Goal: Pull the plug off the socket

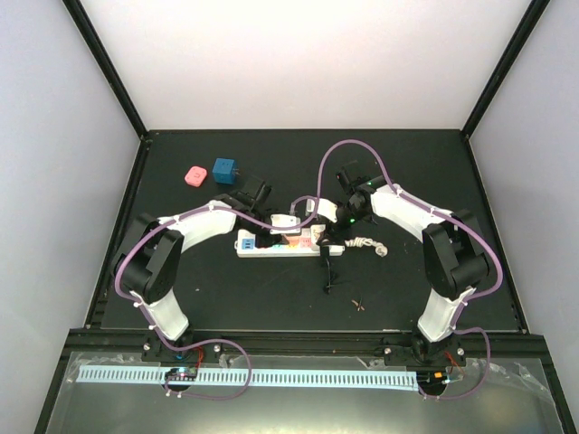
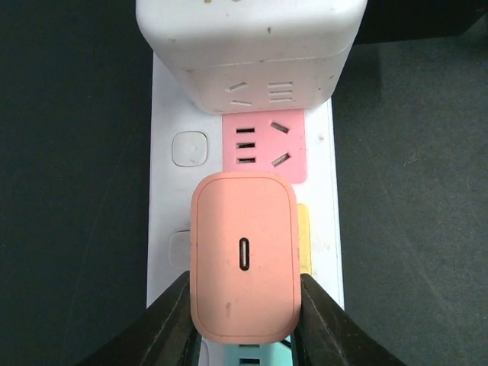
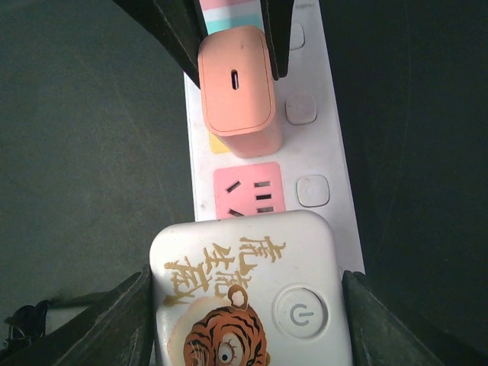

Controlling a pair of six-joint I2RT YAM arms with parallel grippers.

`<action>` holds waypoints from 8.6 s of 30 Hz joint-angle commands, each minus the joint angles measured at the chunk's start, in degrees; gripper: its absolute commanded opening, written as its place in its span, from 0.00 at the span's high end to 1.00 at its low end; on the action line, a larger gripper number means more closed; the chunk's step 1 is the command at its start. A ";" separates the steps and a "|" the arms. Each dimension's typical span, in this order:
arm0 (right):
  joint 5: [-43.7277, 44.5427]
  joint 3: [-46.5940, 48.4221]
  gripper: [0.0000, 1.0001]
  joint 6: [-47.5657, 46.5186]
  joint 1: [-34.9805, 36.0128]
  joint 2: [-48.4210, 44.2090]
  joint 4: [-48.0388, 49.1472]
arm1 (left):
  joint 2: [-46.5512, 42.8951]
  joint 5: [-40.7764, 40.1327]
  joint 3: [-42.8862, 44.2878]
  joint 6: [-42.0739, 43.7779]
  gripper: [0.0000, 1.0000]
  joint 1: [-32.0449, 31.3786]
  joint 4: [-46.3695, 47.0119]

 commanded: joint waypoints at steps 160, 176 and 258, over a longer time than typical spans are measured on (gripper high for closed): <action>23.67 -3.66 0.91 54.77 1.32 5.86 22.36 | -10.26 -1.19 -14.18 -45.57 0.24 -1.27 33.61; 24.86 -3.76 0.99 54.63 2.20 7.95 22.90 | 0.94 -3.23 -9.23 -44.78 0.31 -2.51 40.36; 27.59 -4.44 0.97 53.32 1.96 9.75 24.80 | -14.74 4.68 -15.80 -39.91 0.92 3.29 27.28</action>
